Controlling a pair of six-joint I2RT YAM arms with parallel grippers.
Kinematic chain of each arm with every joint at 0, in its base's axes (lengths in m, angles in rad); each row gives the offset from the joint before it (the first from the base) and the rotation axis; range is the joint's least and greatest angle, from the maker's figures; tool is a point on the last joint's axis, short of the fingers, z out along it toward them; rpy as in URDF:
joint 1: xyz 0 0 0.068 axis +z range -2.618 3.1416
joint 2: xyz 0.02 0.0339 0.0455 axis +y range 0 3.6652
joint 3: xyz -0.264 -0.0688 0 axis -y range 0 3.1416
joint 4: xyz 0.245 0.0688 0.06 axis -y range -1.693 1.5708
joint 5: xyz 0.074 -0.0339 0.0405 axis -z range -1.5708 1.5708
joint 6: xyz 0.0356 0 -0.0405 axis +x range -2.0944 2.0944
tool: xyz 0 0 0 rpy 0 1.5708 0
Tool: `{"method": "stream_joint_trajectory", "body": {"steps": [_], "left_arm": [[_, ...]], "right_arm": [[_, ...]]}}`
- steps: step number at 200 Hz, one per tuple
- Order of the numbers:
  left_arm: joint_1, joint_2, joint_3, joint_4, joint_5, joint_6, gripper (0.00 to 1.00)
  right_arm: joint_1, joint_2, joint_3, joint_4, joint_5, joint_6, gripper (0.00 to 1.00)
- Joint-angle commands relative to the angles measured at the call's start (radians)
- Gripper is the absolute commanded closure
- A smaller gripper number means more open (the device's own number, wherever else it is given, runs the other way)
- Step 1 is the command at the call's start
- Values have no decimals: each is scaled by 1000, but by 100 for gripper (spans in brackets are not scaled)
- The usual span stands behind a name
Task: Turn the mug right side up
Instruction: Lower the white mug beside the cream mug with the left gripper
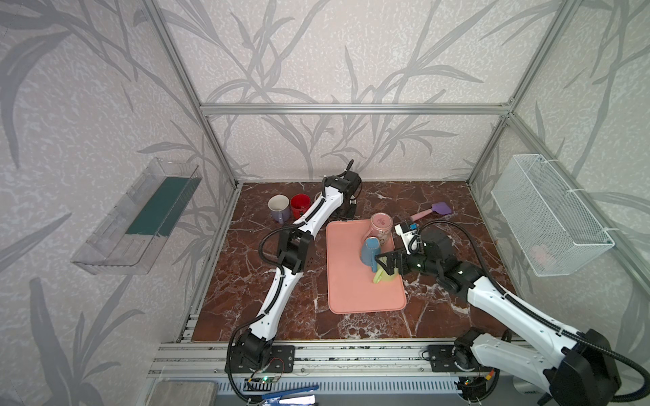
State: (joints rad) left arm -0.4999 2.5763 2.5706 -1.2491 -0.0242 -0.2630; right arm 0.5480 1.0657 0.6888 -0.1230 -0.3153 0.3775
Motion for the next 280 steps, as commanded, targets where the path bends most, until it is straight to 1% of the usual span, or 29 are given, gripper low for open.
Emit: {"method": "stream_joint_trajectory", "body": {"steps": [1, 21, 43, 82, 148, 174, 209, 236, 251, 269, 280], "left_arm": [[-2, 3, 47, -13, -14, 18, 100], [-3, 6, 47, -15, -21, 22, 98], [-4, 7, 46, -12, -26, 23, 94], [-3, 9, 51, 2, -26, 21, 82], [-3, 18, 81, 13, -33, 14, 76], [-3, 15, 81, 10, -26, 14, 70], [-8, -19, 70, 21, -32, 23, 55], [-13, -68, 41, 46, -30, 21, 49], [-15, -95, 35, 47, -31, 20, 37], [-17, -134, 26, 46, -23, 20, 31], [-19, -168, 7, 48, -22, 17, 23]], "right_arm": [[-2, 11, -3, 22, -5, 7, 2], [-2, 12, -6, 24, -4, 10, 2], [-3, 13, -5, 27, -5, 11, 2], [-2, 16, -5, 28, -5, 9, 2], [-4, 27, -8, 34, -7, 15, 2], [-3, 27, -8, 32, -5, 13, 2], [-4, 34, 21, -19, 31, -8, 2], [-3, 42, 52, -73, 62, -21, 4], [-2, 49, 71, -106, 80, -23, 5], [6, 58, 100, -150, 106, -26, 6], [26, 61, 119, -179, 133, -32, 6]]}}
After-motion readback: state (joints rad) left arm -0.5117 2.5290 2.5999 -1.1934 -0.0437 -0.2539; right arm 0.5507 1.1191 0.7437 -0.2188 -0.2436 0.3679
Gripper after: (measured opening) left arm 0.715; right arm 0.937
